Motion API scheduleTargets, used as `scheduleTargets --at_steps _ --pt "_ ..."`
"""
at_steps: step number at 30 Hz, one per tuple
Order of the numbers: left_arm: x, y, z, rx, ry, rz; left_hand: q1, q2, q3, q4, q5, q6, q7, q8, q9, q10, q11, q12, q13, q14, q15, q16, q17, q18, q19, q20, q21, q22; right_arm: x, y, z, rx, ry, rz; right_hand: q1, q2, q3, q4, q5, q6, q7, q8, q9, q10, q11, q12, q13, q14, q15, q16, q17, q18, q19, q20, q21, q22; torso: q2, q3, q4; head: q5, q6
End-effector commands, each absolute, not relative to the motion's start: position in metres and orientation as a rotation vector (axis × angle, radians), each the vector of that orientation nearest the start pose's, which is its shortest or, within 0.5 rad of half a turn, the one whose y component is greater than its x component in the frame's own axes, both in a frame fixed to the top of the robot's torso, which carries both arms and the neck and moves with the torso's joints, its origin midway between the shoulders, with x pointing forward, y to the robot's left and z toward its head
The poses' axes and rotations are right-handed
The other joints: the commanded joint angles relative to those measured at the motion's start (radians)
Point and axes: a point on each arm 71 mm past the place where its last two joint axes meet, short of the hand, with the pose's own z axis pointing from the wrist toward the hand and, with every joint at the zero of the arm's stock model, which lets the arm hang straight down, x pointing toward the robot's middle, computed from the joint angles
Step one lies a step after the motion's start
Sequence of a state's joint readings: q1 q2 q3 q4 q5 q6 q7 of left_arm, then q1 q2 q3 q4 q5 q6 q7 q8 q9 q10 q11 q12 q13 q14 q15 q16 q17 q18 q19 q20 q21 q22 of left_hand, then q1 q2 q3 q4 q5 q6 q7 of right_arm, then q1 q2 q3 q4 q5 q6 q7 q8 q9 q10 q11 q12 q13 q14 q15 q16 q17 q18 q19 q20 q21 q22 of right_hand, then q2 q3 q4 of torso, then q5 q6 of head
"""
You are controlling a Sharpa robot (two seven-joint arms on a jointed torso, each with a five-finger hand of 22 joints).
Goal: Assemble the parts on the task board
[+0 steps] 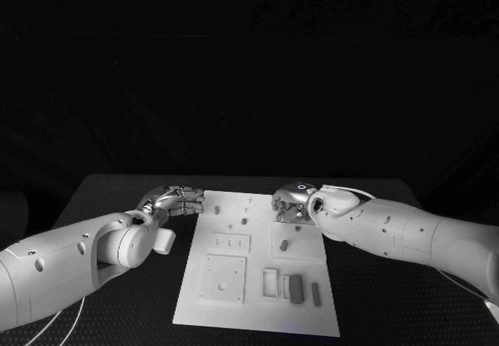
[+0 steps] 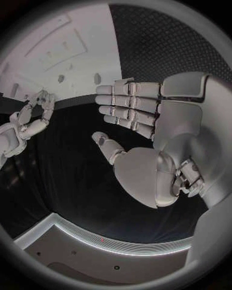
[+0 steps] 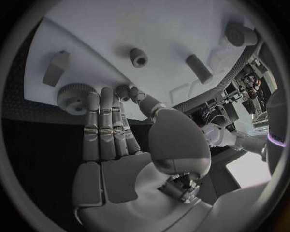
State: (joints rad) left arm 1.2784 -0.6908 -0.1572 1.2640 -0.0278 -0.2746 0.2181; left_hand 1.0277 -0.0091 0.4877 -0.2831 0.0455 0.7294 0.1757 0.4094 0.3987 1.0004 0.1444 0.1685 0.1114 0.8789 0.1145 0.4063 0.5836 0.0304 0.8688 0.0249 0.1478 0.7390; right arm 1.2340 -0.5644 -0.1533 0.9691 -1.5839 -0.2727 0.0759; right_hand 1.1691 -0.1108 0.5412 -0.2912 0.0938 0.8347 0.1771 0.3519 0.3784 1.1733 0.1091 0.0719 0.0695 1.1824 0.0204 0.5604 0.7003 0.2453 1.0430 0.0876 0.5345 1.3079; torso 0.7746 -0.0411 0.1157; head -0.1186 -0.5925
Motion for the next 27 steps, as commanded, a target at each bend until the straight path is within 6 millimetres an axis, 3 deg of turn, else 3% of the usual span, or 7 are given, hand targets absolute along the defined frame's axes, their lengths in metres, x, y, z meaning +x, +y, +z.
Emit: scheduleTargets --at_steps 1,18,21,22,27 --pt "0.5342 0.2077 -0.2036 -1.116 1.613 -1.337 -0.002 -0.002 -0.006 -0.002 0.004 0.002 0.004 -0.007 -0.002 0.004 0.006 -0.006 -0.002 0.007 0.002 -0.006 0.001 -0.001 0.005 0.0 -0.004 -0.001 0.561 -0.2204 -0.2367 -0.389 1.708 0.366 0.004 -0.008 0.009 -0.001 0.003 -0.002 -0.001 -0.002 0.001 -0.031 0.026 0.007 0.003 0.003 0.005 -0.005 0.003 0.017 -0.002 -0.002 0.007 0.025 0.003 0.0002 0.0004 -0.002 0.003" --pt "0.5344 0.2077 -0.2037 -1.116 1.615 -1.337 -0.001 -0.003 -0.007 -0.002 0.004 0.002 0.004 -0.008 -0.003 0.003 0.006 -0.009 -0.003 0.007 0.002 -0.008 0.002 -0.003 0.005 -0.001 -0.006 -0.003 0.558 -0.2229 -0.2352 -0.401 1.702 0.358 0.04 -0.003 0.018 -0.003 0.002 0.012 -0.005 0.003 0.01 -0.015 0.018 0.013 0.011 0.023 -0.004 0.023 0.042 0.017 0.009 -0.013 0.046 0.026 0.007 0.0005 0.0017 -0.004 0.01" --pt "0.5345 0.2078 -0.2038 -1.116 1.615 -1.336 -0.001 -0.003 -0.007 -0.002 0.004 0.002 0.004 -0.009 -0.003 0.003 0.006 -0.009 -0.003 0.007 0.002 -0.009 0.003 -0.004 0.005 -0.001 -0.007 -0.003 0.5576 -0.2211 -0.2337 -0.401 1.681 0.367 0.063 0.005 0.028 -0.003 0.003 0.023 -0.005 0.007 0.014 0.014 0.007 0.026 0.02 0.033 -0.016 0.041 0.058 0.017 0.018 -0.021 0.069 0.026 0.008 0.0001 0.0021 -0.005 0.012" --pt "0.5346 0.2078 -0.2039 -1.116 1.615 -1.336 -0.001 -0.003 -0.007 -0.002 0.004 0.002 0.004 -0.009 -0.003 0.003 0.006 -0.009 -0.003 0.007 0.002 -0.009 0.003 -0.004 0.005 -0.001 -0.007 -0.003 0.5575 -0.2203 -0.2332 -0.402 1.674 0.37 0.078 0.001 0.059 -0.001 0.005 0.032 -0.007 0.009 0.016 0.031 0.001 0.034 0.026 0.04 -0.021 0.049 0.065 0.017 0.025 -0.024 0.081 0.026 0.008 0.0001 0.0021 -0.006 0.013" --pt "0.5346 0.2072 -0.2038 -1.116 1.615 -1.337 -0.001 -0.003 -0.007 -0.002 0.004 0.002 0.004 -0.009 -0.003 0.003 0.006 -0.01 -0.003 0.007 0.002 -0.009 0.003 -0.004 0.006 -0.001 -0.008 -0.003 0.5574 -0.2189 -0.2316 -0.4 1.652 0.371 0.06 -0.001 0.098 -0.002 0.003 0.049 -0.014 0.014 0.024 0.06 -0.011 0.045 0.041 0.053 -0.032 0.065 0.081 0.017 0.036 -0.032 0.113 0.025 0.008 -0.0005 0.0028 -0.005 0.014"
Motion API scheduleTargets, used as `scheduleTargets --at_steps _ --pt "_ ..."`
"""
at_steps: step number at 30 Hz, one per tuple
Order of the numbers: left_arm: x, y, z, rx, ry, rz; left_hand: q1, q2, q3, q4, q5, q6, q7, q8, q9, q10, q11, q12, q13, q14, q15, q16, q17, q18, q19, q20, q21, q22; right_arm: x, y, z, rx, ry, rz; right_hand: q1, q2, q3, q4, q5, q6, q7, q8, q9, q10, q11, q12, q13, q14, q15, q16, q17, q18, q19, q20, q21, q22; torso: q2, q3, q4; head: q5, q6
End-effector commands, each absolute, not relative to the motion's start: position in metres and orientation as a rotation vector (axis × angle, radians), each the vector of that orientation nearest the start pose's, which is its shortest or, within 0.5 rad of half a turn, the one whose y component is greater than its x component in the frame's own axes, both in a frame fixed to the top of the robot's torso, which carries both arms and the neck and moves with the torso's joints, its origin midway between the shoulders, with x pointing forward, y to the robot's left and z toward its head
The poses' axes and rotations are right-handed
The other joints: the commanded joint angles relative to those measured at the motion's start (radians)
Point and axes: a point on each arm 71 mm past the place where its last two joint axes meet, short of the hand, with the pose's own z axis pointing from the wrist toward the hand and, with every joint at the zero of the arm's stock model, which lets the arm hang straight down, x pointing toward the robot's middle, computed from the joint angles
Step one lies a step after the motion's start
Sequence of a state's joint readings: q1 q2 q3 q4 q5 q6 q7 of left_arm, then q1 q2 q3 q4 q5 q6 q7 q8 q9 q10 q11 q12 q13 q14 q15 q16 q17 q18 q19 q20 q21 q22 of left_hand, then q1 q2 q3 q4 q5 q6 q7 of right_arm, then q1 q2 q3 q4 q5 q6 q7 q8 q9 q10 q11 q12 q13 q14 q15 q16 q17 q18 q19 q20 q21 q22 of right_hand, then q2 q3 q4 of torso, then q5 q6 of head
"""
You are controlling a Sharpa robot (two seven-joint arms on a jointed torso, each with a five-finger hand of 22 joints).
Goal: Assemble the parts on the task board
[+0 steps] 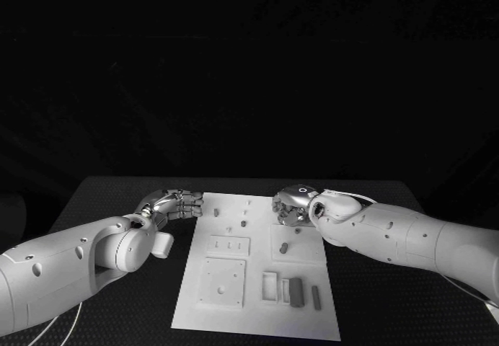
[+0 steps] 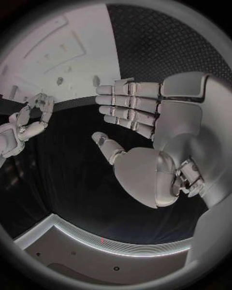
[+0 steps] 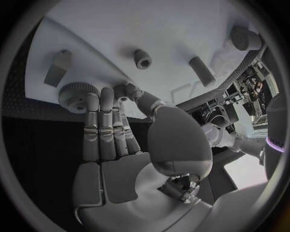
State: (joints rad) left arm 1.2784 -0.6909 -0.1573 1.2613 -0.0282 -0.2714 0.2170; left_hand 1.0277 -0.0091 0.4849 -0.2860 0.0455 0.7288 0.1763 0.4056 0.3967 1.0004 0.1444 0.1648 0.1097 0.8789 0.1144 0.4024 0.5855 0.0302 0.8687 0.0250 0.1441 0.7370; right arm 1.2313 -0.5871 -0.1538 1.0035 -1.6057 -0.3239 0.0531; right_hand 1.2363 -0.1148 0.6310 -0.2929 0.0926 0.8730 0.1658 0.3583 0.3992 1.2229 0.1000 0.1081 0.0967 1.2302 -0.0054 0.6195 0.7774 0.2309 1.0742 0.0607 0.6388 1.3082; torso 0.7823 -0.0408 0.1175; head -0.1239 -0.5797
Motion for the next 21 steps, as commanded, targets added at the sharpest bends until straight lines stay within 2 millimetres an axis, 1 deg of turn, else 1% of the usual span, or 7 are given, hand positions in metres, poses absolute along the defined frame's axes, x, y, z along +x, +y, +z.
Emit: scheduleTargets --at_steps 1,5,8,11,13,16,21 --pt "0.535 0.207 -0.204 -1.116 1.615 -1.337 -0.001 -0.002 -0.004 0.001 0.004 0.003 0.003 -0.006 -0.001 0.003 0.006 -0.006 -0.002 0.007 0.002 -0.006 0.001 -0.004 0.006 -0.001 -0.004 -0.001 0.557 -0.219 -0.231 -0.399 1.646 0.371 -0.01 0.003 0.011 0.0 0.004 0.014 -0.004 0.009 0.005 0.015 -0.004 0.01 0.016 0.007 -0.008 0.008 0.006 0.031 0.006 -0.007 0.014 0.025 0.001 -0.0007 0.0012 0.0 0.002" --pt "0.535 0.208 -0.204 -1.117 1.614 -1.335 -0.001 -0.002 -0.004 0.001 0.004 0.003 0.003 -0.006 -0.001 0.003 0.006 -0.007 -0.002 0.007 0.002 -0.006 0.002 -0.004 0.006 -0.002 -0.004 -0.001 0.557 -0.216 -0.23 -0.404 1.626 0.369 -0.016 0.003 0.019 0.0 0.004 0.02 -0.006 0.011 0.01 0.035 -0.013 0.017 0.026 0.016 -0.016 0.017 0.014 0.031 0.013 -0.013 0.031 0.025 0.002 -0.0006 0.0011 0.001 0.003" --pt "0.535 0.208 -0.204 -1.116 1.614 -1.335 -0.001 -0.002 -0.004 0.001 0.004 0.003 0.003 -0.006 -0.001 0.004 0.006 -0.007 -0.002 0.007 0.002 -0.006 0.002 -0.005 0.006 -0.002 -0.005 -0.002 0.557 -0.212 -0.228 -0.411 1.599 0.365 -0.019 0.003 0.021 0.0 0.003 0.024 -0.008 0.012 0.012 0.041 -0.015 0.02 0.031 0.019 -0.019 0.021 0.018 0.031 0.016 -0.016 0.038 0.024 0.002 -0.0013 0.0014 0.001 0.005" --pt "0.535 0.208 -0.204 -1.116 1.614 -1.335 -0.001 -0.002 -0.004 0.001 0.004 0.003 0.003 -0.006 -0.001 0.004 0.006 -0.007 -0.002 0.007 0.002 -0.007 0.002 -0.005 0.006 -0.002 -0.005 -0.002 0.557 -0.208 -0.225 -0.408 1.576 0.36 -0.021 0.001 0.023 0.0 0.003 0.028 -0.01 0.014 0.015 0.046 -0.018 0.021 0.035 0.022 -0.021 0.024 0.02 0.031 0.018 -0.018 0.044 0.024 0.002 -0.0009 0.0015 0.002 0.005" --pt "0.535 0.208 -0.204 -1.117 1.613 -1.334 -0.001 -0.002 -0.004 0.001 0.004 0.003 0.003 -0.006 -0.001 0.004 0.006 -0.007 -0.002 0.007 0.002 -0.007 0.002 -0.005 0.006 -0.002 -0.005 -0.002 0.557 -0.205 -0.221 -0.403 1.552 0.357 -0.022 0.0 0.023 0.0 0.003 0.029 -0.01 0.014 0.015 0.047 -0.018 0.021 0.036 0.023 -0.021 0.025 0.021 0.031 0.018 -0.019 0.046 0.024 0.003 -0.0011 0.0011 0.004 0.008" --pt "0.535 0.208 -0.204 -1.116 1.613 -1.334 -0.001 -0.002 -0.004 0.001 0.004 0.003 0.003 -0.006 -0.001 0.004 0.006 -0.008 -0.002 0.007 0.002 -0.007 0.002 -0.005 0.006 -0.002 -0.005 -0.002 0.558 -0.199 -0.216 -0.402 1.525 0.351 -0.023 -0.002 0.024 0.0 0.003 0.031 -0.011 0.015 0.017 0.049 -0.019 0.022 0.037 0.023 -0.022 0.026 0.023 0.031 0.018 -0.019 0.049 0.024 0.003 -0.001 0.0016 0.005 0.01" --pt "0.535 0.207 -0.204 -1.116 1.613 -1.336 -0.001 -0.001 -0.005 0.001 0.004 0.003 0.004 -0.007 -0.001 0.004 0.006 -0.008 -0.002 0.007 0.002 -0.008 0.003 -0.006 0.007 -0.002 -0.006 -0.002 0.56 -0.186 -0.211 -0.41 1.496 0.351 -0.026 -0.006 0.025 0.001 0.003 0.032 -0.012 0.015 0.018 0.05 -0.02 0.021 0.04 0.026 -0.023 0.028 0.025 0.031 0.02 -0.021 0.054 0.024 0.004 -0.0011 0.0016 0.007 0.018"
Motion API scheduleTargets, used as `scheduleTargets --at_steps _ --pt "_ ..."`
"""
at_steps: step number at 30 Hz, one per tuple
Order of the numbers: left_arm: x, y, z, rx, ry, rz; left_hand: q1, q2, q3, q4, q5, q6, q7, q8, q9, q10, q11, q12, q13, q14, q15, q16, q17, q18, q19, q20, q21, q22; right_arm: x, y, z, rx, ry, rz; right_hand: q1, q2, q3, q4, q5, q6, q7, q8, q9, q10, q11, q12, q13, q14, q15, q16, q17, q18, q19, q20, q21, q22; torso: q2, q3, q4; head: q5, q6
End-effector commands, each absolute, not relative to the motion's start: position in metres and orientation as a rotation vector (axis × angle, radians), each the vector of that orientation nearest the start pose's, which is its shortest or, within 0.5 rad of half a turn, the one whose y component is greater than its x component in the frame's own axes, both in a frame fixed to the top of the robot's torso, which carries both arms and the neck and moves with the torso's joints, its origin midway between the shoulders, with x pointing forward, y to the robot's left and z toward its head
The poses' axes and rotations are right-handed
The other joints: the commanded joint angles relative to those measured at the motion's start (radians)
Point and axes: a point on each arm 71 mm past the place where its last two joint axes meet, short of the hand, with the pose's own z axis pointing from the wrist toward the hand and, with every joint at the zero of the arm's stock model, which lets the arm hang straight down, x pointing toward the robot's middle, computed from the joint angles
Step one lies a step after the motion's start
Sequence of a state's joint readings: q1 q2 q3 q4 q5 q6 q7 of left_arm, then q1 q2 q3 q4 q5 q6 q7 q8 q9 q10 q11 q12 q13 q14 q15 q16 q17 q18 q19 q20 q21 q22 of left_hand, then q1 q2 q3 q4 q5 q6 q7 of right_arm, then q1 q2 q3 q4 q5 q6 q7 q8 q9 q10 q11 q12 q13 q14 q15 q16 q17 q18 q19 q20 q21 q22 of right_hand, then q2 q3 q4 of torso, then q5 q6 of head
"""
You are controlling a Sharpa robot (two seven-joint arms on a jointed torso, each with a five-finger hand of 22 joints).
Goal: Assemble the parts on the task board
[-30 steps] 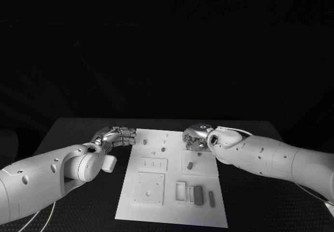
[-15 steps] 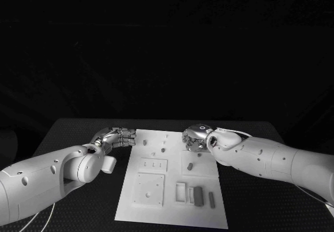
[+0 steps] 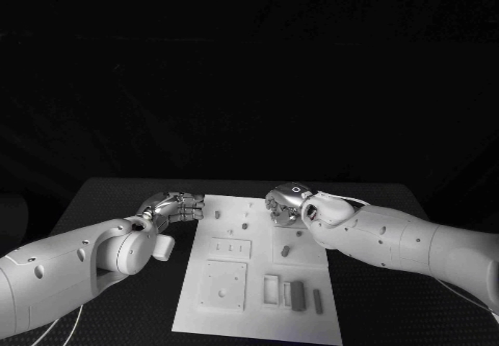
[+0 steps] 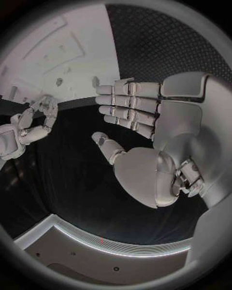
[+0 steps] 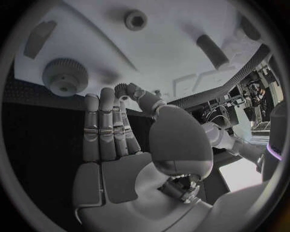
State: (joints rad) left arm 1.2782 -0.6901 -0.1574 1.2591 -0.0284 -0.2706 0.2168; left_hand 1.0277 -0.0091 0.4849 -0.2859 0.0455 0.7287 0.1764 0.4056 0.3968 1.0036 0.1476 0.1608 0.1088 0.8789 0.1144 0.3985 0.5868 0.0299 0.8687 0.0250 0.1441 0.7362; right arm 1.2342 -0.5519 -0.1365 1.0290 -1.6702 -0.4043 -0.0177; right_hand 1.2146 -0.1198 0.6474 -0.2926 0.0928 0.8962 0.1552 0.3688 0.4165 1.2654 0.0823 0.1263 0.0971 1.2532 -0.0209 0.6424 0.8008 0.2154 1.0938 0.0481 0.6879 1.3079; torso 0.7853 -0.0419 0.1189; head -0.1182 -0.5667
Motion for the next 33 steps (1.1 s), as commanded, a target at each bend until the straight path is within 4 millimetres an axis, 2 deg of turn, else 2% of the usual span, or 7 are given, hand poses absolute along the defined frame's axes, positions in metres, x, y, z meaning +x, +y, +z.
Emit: scheduleTargets --at_steps 1,10,18,20,27,32,33 --pt "0.535 0.207 -0.204 -1.116 1.613 -1.335 -0.001 -0.001 -0.005 0.001 0.004 0.003 0.003 -0.007 -0.001 0.001 0.003 -0.004 -0.001 0.007 0.002 -0.004 0.001 -0.005 0.007 -0.002 -0.006 -0.002 0.56 -0.183 -0.21 -0.415 1.491 0.351 -0.005 -0.002 0.009 0.0 0.003 0.009 -0.001 0.005 0.001 0.008 -0.002 0.003 0.04 0.003 -0.008 0.006 0.002 0.046 0.001 -0.008 0.006 0.024 0.001 0.0001 0.0007 0.002 0.007" --pt "0.536 0.205 -0.204 -1.114 1.615 -1.338 -0.001 -0.001 -0.005 0.001 0.004 0.004 0.004 -0.007 -0.001 0.002 0.003 -0.005 -0.002 0.007 0.002 -0.004 0.002 -0.006 0.007 -0.003 -0.007 -0.002 0.565 -0.156 -0.206 -0.447 1.441 0.353 -0.007 -0.004 0.01 0.0 0.003 0.009 -0.001 0.004 0.002 0.007 -0.003 0.001 0.042 0.006 -0.008 0.009 0.004 0.046 0.003 -0.01 0.01 0.024 0.002 0.0003 0.0006 0.005 0.016" --pt "0.535 0.203 -0.204 -1.112 1.619 -1.343 -0.001 -0.001 -0.005 0.001 0.004 0.004 0.004 -0.007 -0.001 0.002 0.003 -0.005 -0.002 0.007 0.002 -0.004 0.002 -0.006 0.007 -0.003 -0.007 -0.002 0.57 -0.138 -0.203 -0.465 1.398 0.349 -0.007 -0.004 0.01 0.0 0.003 0.009 -0.001 0.004 0.002 0.007 -0.003 0.001 0.042 0.006 -0.008 0.009 0.004 0.046 0.003 -0.01 0.01 0.024 0.003 -0.0012 0.0048 0.008 0.024" --pt "0.535 0.203 -0.204 -1.112 1.619 -1.343 -0.001 -0.001 -0.005 0.001 0.004 0.004 0.004 -0.007 -0.001 0.002 0.003 -0.005 -0.002 0.007 0.002 -0.004 0.002 -0.006 0.007 -0.003 -0.007 -0.002 0.571 -0.136 -0.203 -0.466 1.393 0.347 -0.007 -0.004 0.01 0.0 0.003 0.009 -0.001 0.004 0.002 0.007 -0.003 0.001 0.042 0.006 -0.008 0.009 0.004 0.046 0.003 -0.01 0.01 0.024 0.003 -0.0005 0.0042 0.011 0.022" --pt "0.533 0.204 -0.203 -1.113 1.619 -1.345 -0.001 -0.002 -0.005 0.001 0.004 0.004 0.004 -0.007 -0.002 0.002 0.003 -0.005 -0.002 0.008 0.002 -0.005 0.002 -0.006 0.007 -0.003 -0.007 -0.002 0.573 -0.13 -0.2 -0.474 1.359 0.341 -0.008 -0.008 0.013 0.0 0.003 0.008 -0.001 0.002 0.004 0.006 -0.003 -0.001 0.044 0.014 -0.01 0.017 0.009 0.046 0.009 -0.014 0.021 0.025 0.007 -0.0055 0.0172 0.004 0.024" --pt "0.533 0.203 -0.203 -1.112 1.619 -1.345 -0.001 -0.002 -0.005 0.001 0.004 0.004 0.004 -0.007 -0.002 0.002 0.003 -0.006 -0.002 0.008 0.002 -0.005 0.002 -0.006 0.007 -0.003 -0.007 -0.002 0.574 -0.127 -0.197 -0.48 1.34 0.337 -0.007 -0.01 0.014 0.0 0.003 0.009 -0.001 0.002 0.004 0.006 -0.003 -0.002 0.045 0.014 -0.01 0.018 0.01 0.046 0.01 -0.015 0.023 0.025 0.011 -0.0082 0.0219 -0.001 0.028" --pt "0.533 0.203 -0.203 -1.112 1.619 -1.345 -0.001 -0.002 -0.005 0.001 0.004 0.004 0.004 -0.008 -0.002 0.002 0.003 -0.006 -0.002 0.008 0.002 -0.005 0.003 -0.006 0.007 -0.003 -0.008 -0.002 0.575 -0.126 -0.197 -0.483 1.338 0.337 -0.007 -0.01 0.015 0.0 0.003 0.009 -0.001 0.002 0.005 0.006 -0.004 -0.002 0.045 0.014 -0.01 0.019 0.011 0.046 0.01 -0.015 0.024 0.025 0.011 -0.0077 0.0208 0.0 0.028"
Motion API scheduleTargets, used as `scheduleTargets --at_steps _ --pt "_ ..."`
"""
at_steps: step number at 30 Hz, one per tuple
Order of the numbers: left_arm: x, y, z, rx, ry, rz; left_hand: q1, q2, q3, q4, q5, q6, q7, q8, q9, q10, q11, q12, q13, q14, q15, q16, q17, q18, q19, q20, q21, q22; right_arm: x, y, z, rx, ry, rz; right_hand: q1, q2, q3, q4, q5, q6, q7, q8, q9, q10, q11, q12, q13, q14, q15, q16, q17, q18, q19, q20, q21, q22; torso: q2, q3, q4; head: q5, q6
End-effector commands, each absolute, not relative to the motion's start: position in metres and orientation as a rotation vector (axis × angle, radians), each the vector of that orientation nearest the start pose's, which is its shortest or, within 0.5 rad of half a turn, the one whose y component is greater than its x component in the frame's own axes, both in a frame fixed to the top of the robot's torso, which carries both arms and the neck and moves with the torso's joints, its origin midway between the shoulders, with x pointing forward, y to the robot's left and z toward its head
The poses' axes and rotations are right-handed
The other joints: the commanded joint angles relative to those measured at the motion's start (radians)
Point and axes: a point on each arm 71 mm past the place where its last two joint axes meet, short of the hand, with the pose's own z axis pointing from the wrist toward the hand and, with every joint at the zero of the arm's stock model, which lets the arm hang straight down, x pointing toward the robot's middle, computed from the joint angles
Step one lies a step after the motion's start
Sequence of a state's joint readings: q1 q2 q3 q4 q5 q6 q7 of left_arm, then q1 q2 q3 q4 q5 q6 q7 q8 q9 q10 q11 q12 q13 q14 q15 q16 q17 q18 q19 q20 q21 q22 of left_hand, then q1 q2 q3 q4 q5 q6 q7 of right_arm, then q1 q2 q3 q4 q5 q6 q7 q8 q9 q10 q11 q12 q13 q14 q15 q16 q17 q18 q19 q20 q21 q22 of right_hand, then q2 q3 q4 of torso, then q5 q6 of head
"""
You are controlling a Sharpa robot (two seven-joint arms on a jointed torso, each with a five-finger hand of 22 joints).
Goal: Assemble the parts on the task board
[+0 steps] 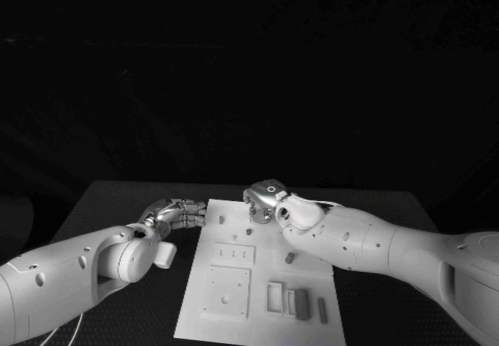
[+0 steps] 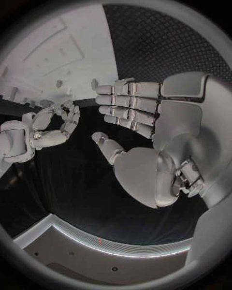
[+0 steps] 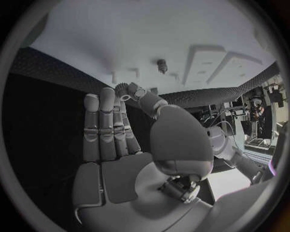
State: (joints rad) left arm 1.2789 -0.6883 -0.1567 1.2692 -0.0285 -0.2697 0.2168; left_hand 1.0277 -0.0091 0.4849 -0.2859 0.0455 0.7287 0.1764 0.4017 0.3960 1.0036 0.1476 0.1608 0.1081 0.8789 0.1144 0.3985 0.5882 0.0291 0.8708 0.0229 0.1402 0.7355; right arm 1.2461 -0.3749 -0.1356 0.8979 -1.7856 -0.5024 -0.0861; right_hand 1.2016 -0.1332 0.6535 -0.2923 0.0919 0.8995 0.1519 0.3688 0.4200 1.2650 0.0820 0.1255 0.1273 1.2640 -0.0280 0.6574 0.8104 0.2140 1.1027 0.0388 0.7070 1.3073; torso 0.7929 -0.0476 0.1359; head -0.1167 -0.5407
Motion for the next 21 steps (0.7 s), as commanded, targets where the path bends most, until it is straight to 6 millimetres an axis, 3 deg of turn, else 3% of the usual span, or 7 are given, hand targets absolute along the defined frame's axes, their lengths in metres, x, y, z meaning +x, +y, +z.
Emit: scheduleTargets --at_steps 1,12,21 --pt "0.5335 0.2024 -0.203 -1.112 1.62 -1.346 -0.001 -0.002 -0.005 0.001 0.004 0.004 0.004 -0.004 -0.001 0.002 0.003 -0.006 -0.001 0.008 0.002 -0.006 0.001 -0.006 0.005 -0.001 -0.004 -0.002 0.5749 -0.126 -0.1961 -0.484 1.338 0.337 0.006 0.003 0.009 0.0 0.004 0.006 0.002 0.002 0.001 0.007 -0.003 -0.001 0.015 0.004 -0.003 0.004 0.001 0.048 0.002 -0.007 0.006 0.025 0.003 -0.0015 0.0031 0.0 0.002" --pt "0.5339 0.1988 -0.203 -1.11 1.624 -1.351 -0.001 -0.002 -0.006 0.001 0.004 0.004 0.005 -0.005 -0.001 0.002 0.004 -0.007 -0.002 0.008 0.002 -0.007 0.002 -0.007 0.006 -0.002 -0.005 -0.002 0.5772 -0.1204 -0.1949 -0.496 1.343 0.337 0.009 0.001 0.013 -0.001 0.004 0.006 0.002 0.001 0.002 0.006 -0.003 -0.003 0.016 0.004 -0.003 0.006 0.003 0.048 0.001 -0.008 0.01 0.025 0.005 -0.0009 0.0041 0.003 0.003" --pt "0.5341 0.1992 -0.2031 -1.11 1.624 -1.349 -0.001 -0.002 -0.006 0.001 0.004 0.004 0.005 -0.005 -0.001 0.002 0.004 -0.008 -0.002 0.008 0.002 -0.008 0.003 -0.007 0.006 -0.002 -0.006 -0.003 0.58 -0.125 -0.1924 -0.502 1.346 0.321 0.01 0.0 0.014 -0.001 0.004 0.006 0.002 0.001 0.003 0.006 -0.003 -0.004 0.017 0.004 -0.003 0.007 0.004 0.048 0.001 -0.009 0.012 0.025 0.008 -0.0011 0.0008 0.003 -0.002"
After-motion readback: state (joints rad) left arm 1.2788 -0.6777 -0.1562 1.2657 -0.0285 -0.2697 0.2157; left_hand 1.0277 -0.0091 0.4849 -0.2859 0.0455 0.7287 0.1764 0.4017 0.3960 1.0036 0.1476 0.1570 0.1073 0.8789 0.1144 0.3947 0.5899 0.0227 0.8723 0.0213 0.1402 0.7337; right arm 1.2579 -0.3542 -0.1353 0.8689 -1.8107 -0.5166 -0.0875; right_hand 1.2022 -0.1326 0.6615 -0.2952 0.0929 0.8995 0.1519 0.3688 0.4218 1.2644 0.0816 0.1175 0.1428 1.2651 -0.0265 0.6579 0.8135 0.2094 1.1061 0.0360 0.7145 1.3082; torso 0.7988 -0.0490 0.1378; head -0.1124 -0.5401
